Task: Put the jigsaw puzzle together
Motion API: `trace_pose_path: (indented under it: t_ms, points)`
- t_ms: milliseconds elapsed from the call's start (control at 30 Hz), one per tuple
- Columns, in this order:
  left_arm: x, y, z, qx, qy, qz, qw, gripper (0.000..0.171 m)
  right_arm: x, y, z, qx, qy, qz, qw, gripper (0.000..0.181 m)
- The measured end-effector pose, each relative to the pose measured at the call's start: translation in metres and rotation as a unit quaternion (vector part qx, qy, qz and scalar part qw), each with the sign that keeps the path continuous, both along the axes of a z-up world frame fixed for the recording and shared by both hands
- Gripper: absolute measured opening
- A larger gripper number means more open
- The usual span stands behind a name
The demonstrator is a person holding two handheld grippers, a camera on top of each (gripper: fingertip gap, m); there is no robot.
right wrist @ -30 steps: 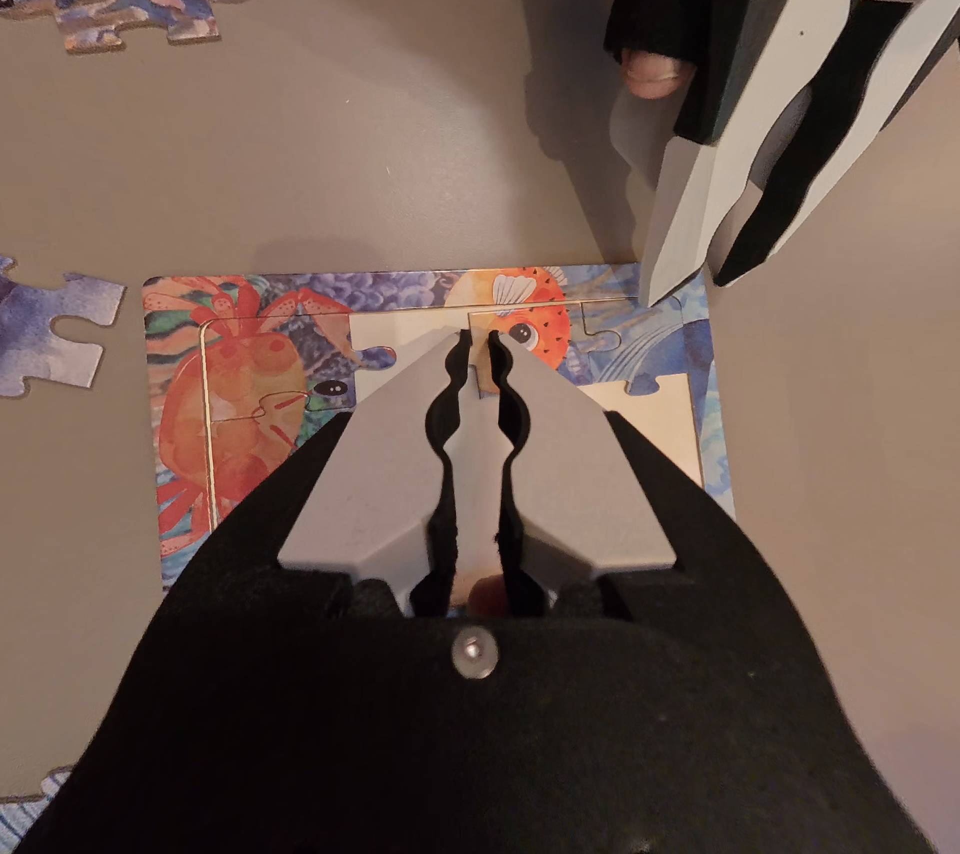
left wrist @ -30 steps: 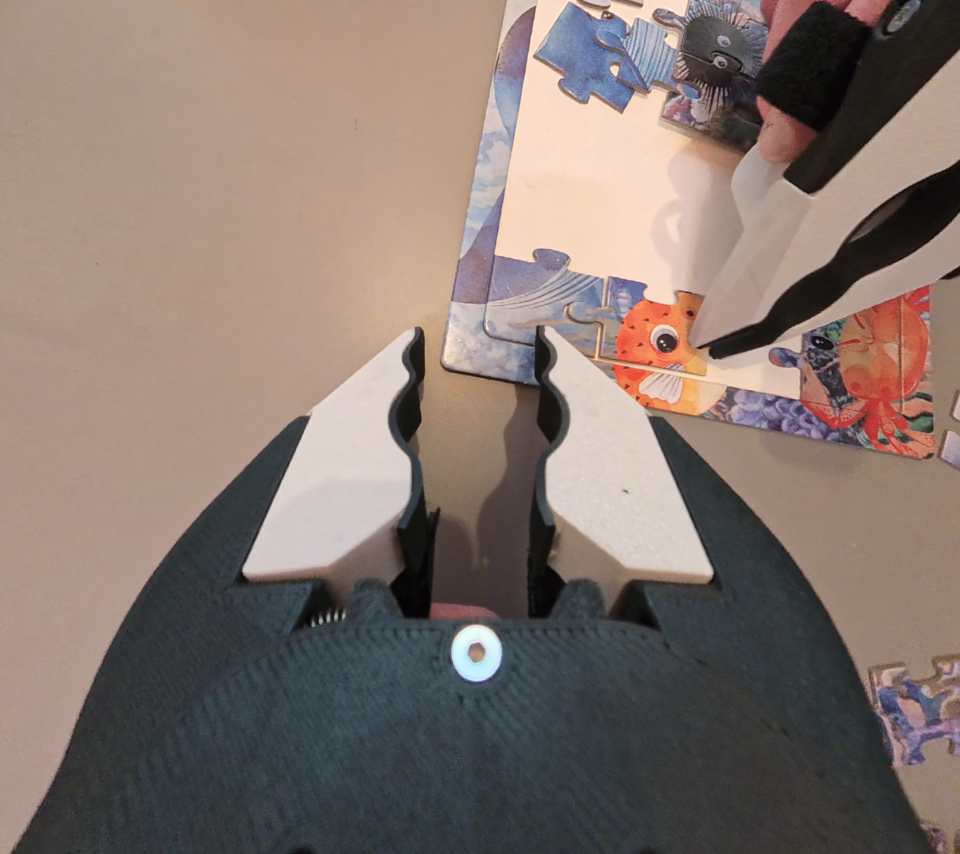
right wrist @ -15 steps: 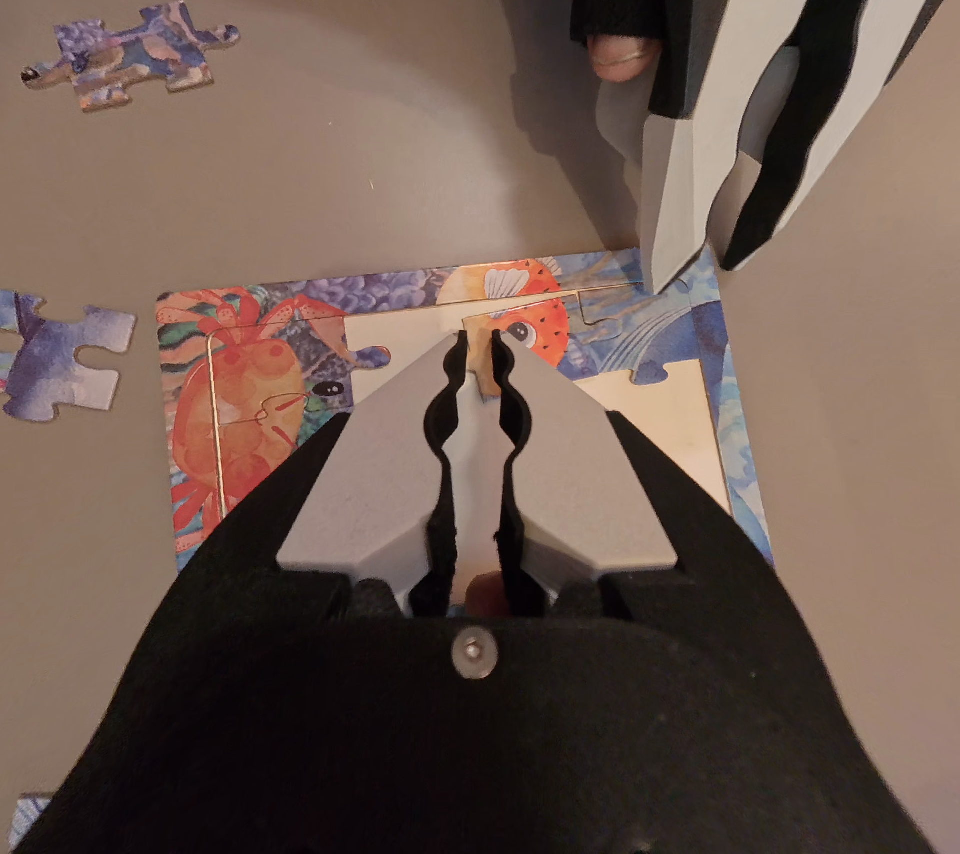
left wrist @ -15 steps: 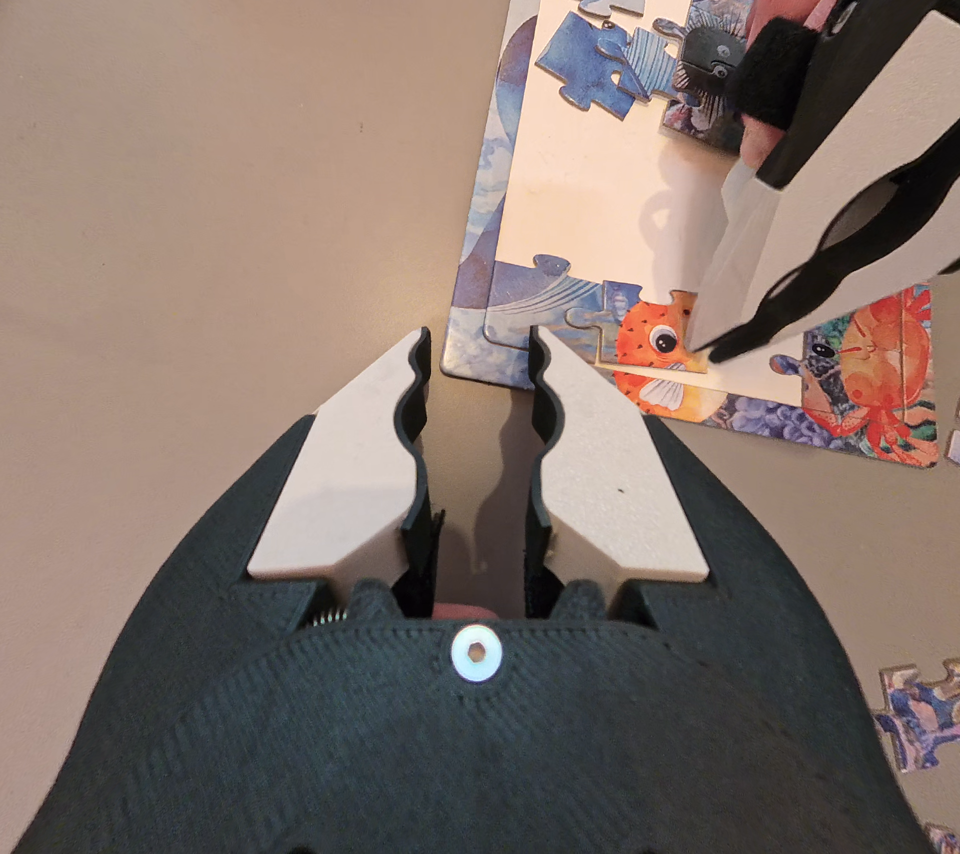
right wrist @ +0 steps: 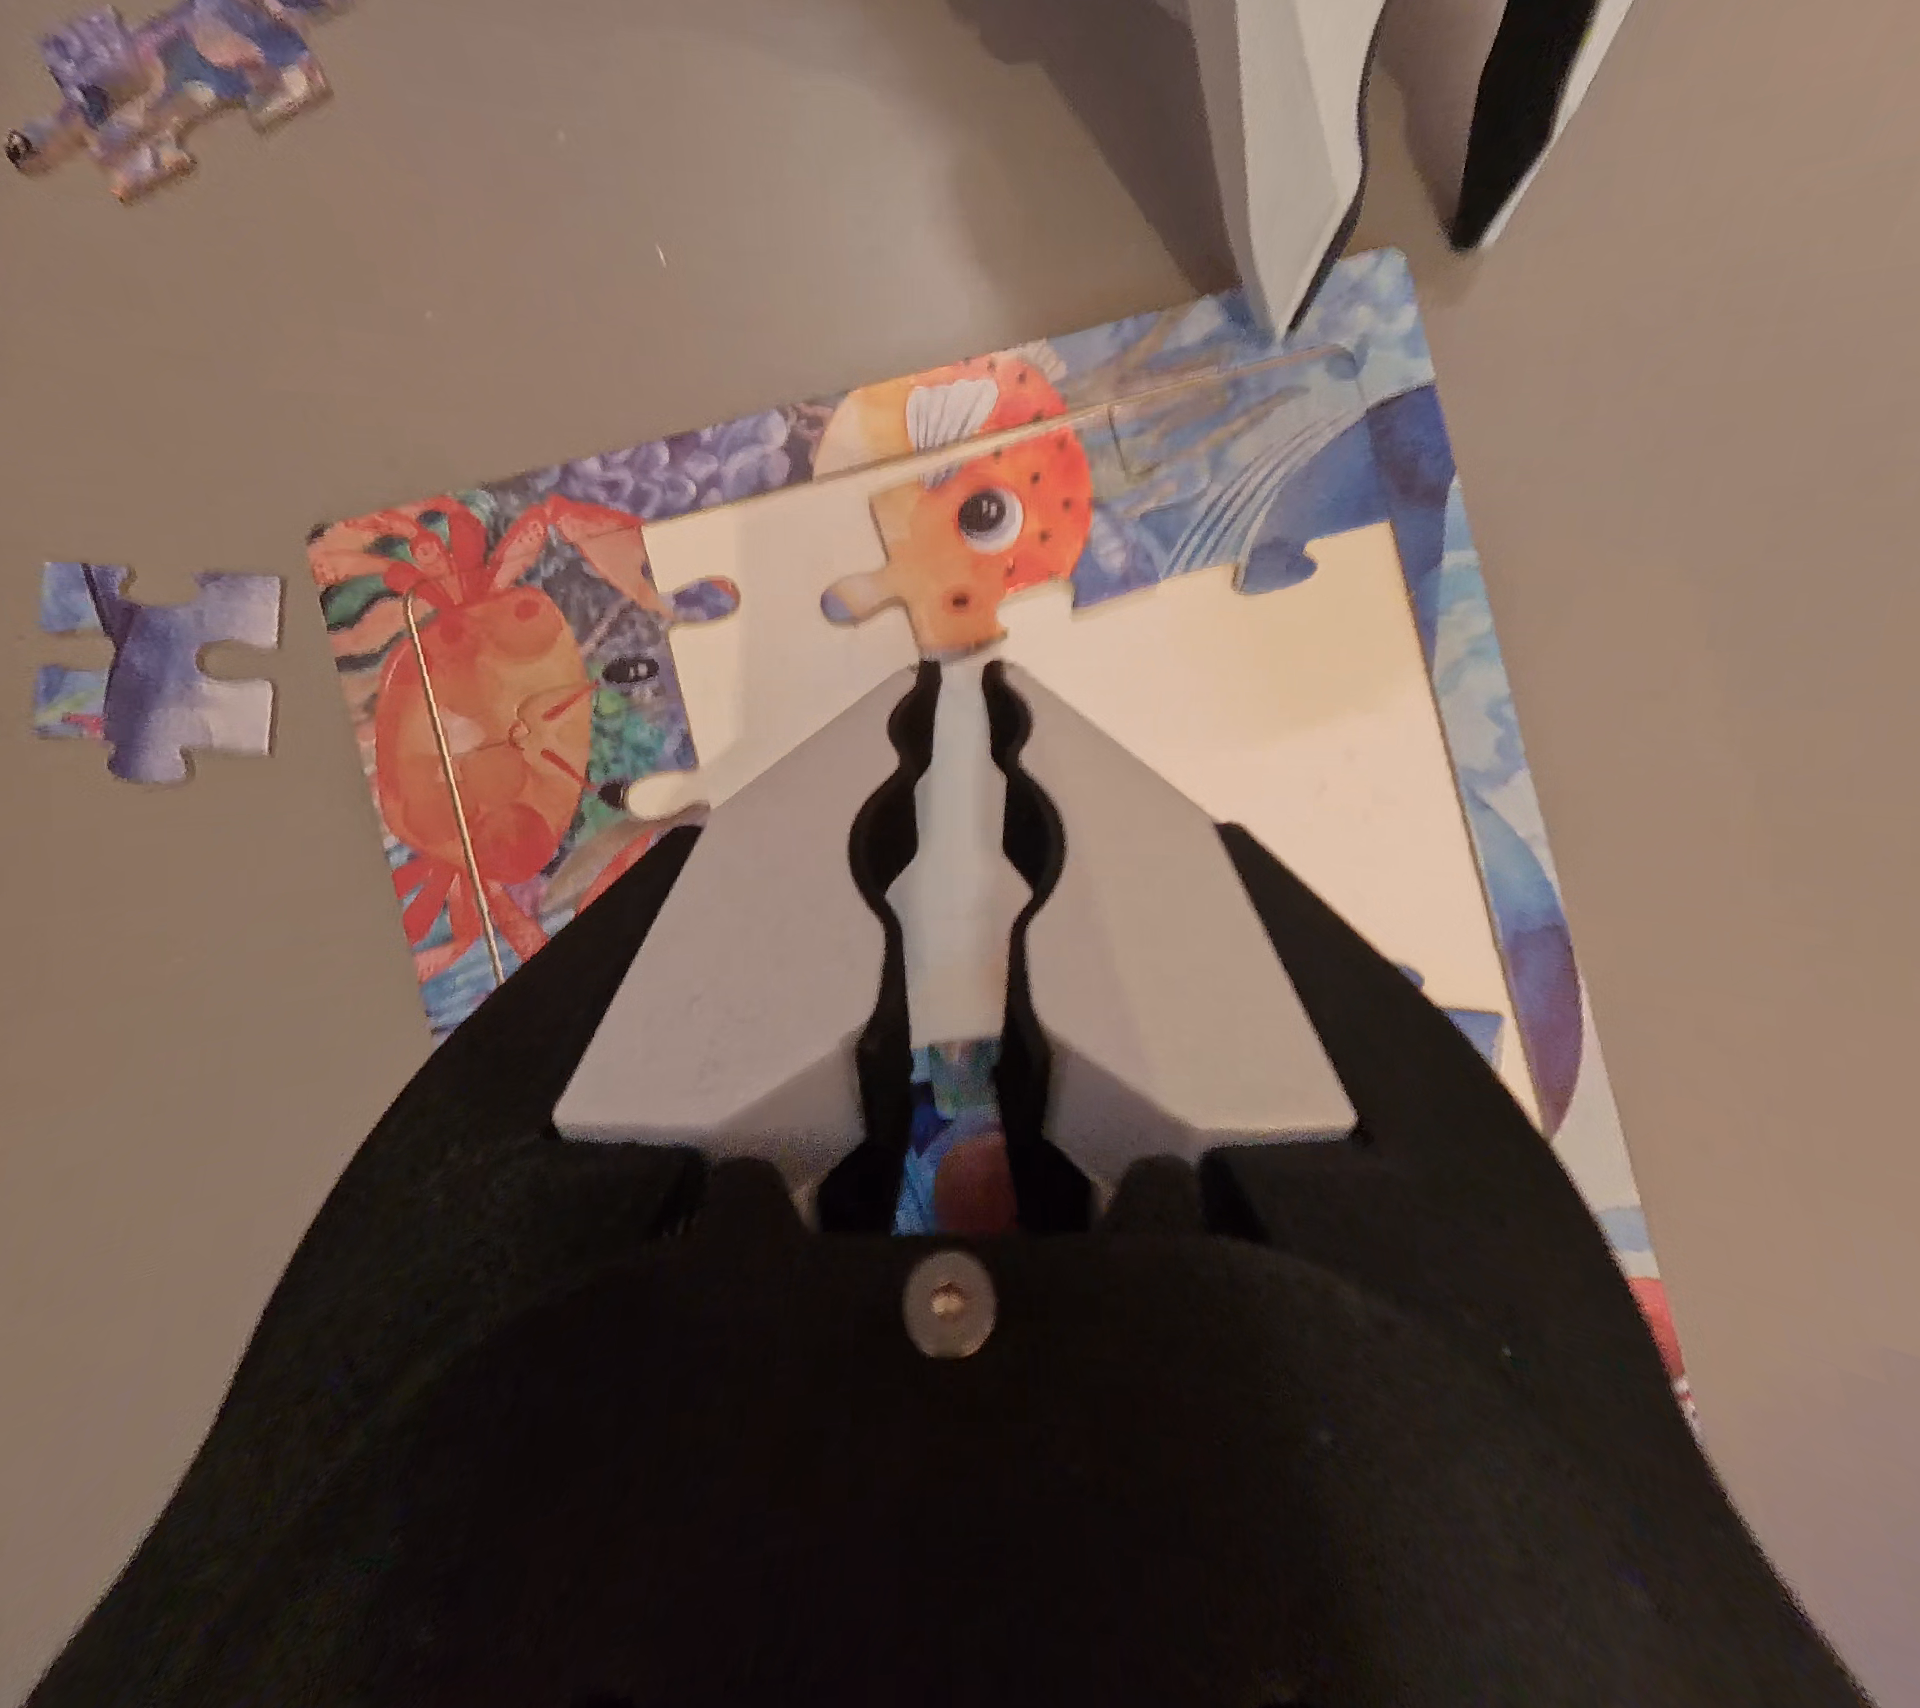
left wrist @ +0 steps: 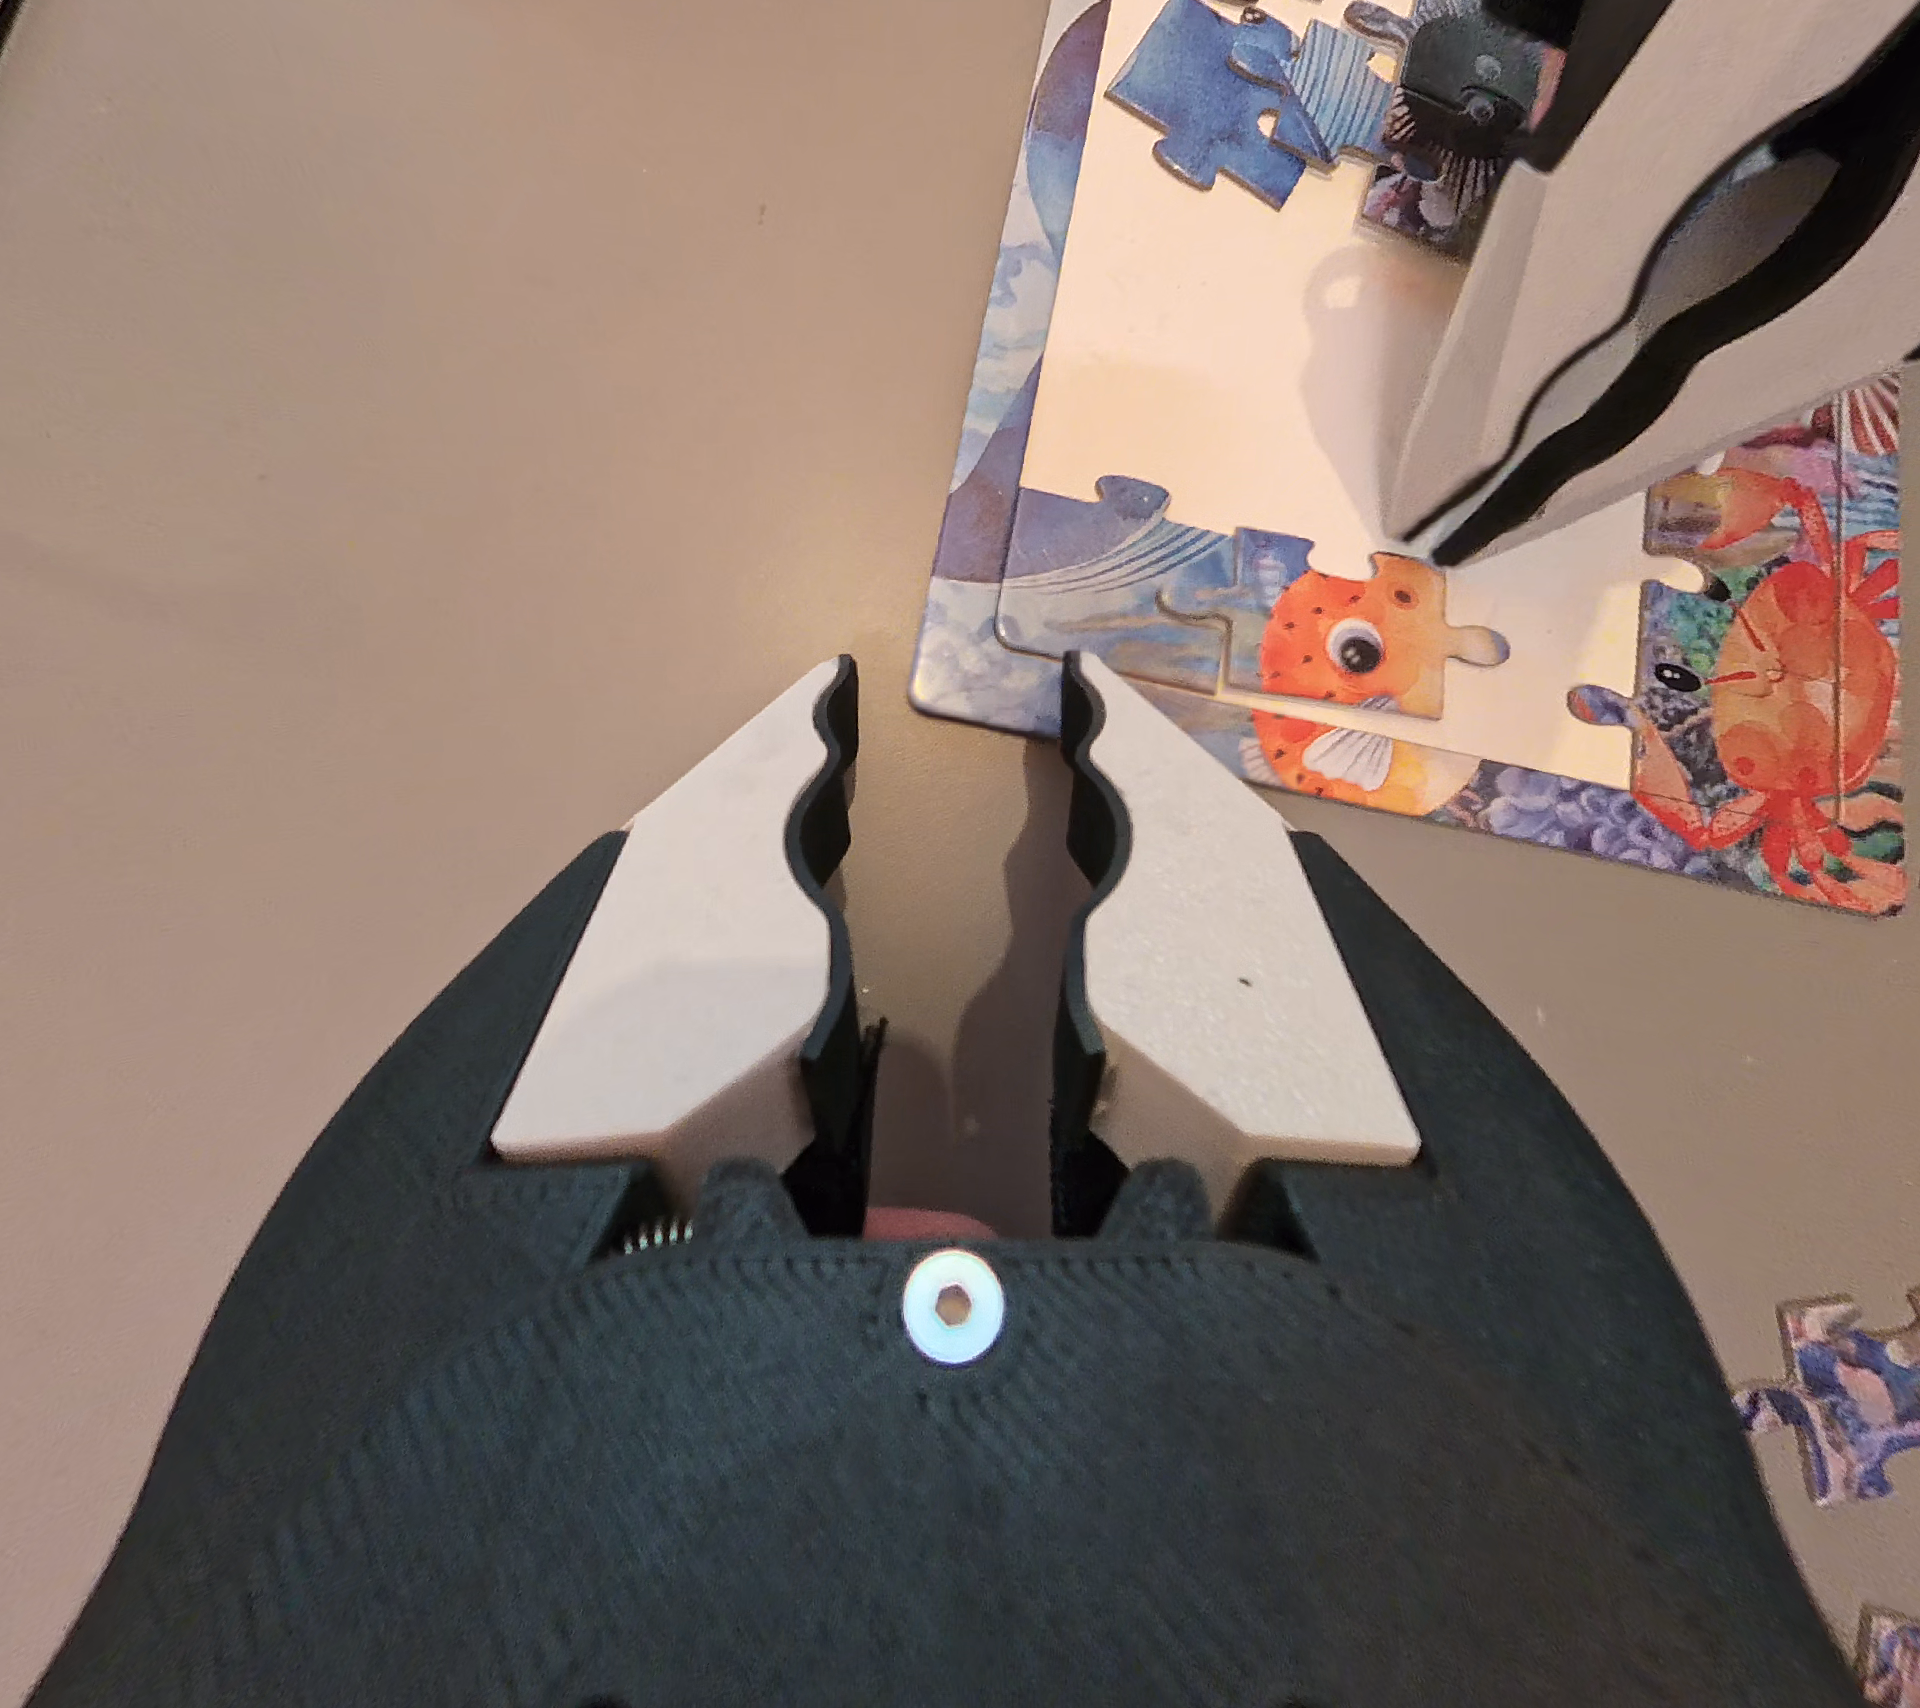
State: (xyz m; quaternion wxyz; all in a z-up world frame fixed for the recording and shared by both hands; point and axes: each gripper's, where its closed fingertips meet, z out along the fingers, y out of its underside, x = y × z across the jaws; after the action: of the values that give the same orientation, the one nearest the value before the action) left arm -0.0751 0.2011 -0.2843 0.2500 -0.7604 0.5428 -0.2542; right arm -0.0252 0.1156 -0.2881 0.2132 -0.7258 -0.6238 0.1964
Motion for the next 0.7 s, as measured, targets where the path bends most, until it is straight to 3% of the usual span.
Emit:
trace_pose_path:
  t_ms: [267, 433, 533, 600, 700]
  points:
    - [0.001, -0.001, 0.000, 0.009, 0.006, -0.003, 1.000, 0.037, -0.011, -0.002, 0.003, -0.007, 0.002, 0.001, 1.000, 0.006]
    - [-0.001, 0.001, 0.000, 0.009, 0.002, 0.003, 1.000, 0.036, -0.027, 0.012, 0.025, 0.037, 0.044, -0.003, 0.998, 0.000]
    - [0.000, 0.001, 0.000, 0.010, 0.003, 0.003, 1.000, 0.036, -0.037, 0.033, 0.018, 0.100, 0.030, -0.002, 0.994, 0.000]
    - [0.001, 0.000, 0.000, 0.012, 0.004, 0.002, 1.000, 0.036, -0.040, 0.038, 0.004, 0.094, 0.014, 0.003, 0.995, 0.000]
    - [0.002, -0.001, -0.001, 0.012, 0.002, 0.002, 1.000, 0.036, -0.047, 0.044, 0.017, 0.116, 0.035, 0.002, 0.993, 0.000]
